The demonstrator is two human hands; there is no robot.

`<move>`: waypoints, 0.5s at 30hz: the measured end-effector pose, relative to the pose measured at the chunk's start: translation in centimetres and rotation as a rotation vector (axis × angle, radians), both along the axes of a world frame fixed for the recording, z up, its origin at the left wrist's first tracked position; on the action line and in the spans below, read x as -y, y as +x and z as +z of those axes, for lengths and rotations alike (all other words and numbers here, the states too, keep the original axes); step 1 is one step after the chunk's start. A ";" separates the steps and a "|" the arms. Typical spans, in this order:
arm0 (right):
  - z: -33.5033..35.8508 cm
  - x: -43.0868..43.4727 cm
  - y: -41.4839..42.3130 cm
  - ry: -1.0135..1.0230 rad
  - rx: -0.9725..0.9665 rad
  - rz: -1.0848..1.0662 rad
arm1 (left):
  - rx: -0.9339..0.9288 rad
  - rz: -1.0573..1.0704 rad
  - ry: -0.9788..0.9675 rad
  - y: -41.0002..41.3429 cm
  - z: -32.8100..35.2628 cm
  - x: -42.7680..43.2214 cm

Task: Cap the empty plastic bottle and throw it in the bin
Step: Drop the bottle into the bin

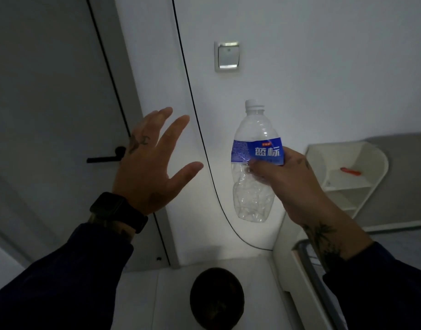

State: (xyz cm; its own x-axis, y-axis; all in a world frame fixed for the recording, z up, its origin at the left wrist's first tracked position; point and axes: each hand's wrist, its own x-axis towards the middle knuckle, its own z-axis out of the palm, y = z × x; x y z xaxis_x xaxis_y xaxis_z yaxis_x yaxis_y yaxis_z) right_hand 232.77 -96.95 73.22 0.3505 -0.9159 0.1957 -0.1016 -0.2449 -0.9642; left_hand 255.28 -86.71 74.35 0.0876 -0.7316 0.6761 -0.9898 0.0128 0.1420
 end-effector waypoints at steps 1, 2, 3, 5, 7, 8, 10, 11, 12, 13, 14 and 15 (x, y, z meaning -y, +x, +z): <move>-3.1 0.8 0.1 0.020 -0.007 -0.003 | 0.004 -0.008 0.004 0.1 -2.8 0.7; -6.4 1.6 0.3 0.036 -0.013 0.002 | 0.012 -0.014 0.008 0.2 -5.8 1.5; -10.1 2.3 0.6 0.056 -0.018 0.007 | 0.022 -0.021 0.016 0.4 -9.2 2.3; -17.6 3.8 1.2 0.113 -0.021 0.013 | 0.035 -0.021 0.035 0.7 -16.0 3.9; -26.3 5.1 2.0 0.169 -0.043 0.020 | 0.039 -0.017 0.060 1.1 -24.0 5.6; -30.8 5.7 2.4 0.187 -0.059 0.025 | 0.036 -0.017 0.075 1.3 -28.1 6.3; -39.4 6.9 3.1 0.236 -0.092 0.023 | 0.025 -0.015 0.097 1.6 -35.9 7.6; -43.9 7.2 3.4 0.268 -0.121 0.032 | 0.026 -0.020 0.114 1.6 -40.1 8.1; -48.4 7.5 3.8 0.291 -0.148 0.044 | 0.035 -0.018 0.129 1.6 -44.1 8.6; -52.7 7.8 4.0 0.309 -0.177 0.053 | 0.043 -0.023 0.145 1.7 -47.9 9.1; -56.8 8.1 4.3 0.323 -0.208 0.053 | 0.050 -0.028 0.161 1.7 -51.4 9.4; -60.1 8.3 4.4 0.332 -0.246 0.053 | 0.059 -0.034 0.164 1.7 -54.0 9.7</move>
State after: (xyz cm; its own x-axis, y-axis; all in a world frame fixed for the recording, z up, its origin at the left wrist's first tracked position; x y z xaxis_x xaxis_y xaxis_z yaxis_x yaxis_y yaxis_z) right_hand 237.21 -105.30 13.14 0.3986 -0.8944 -0.2028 -0.3340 0.0644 -0.9404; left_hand 256.95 -96.46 20.37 0.0248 -0.8345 0.5505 -0.9958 0.0278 0.0869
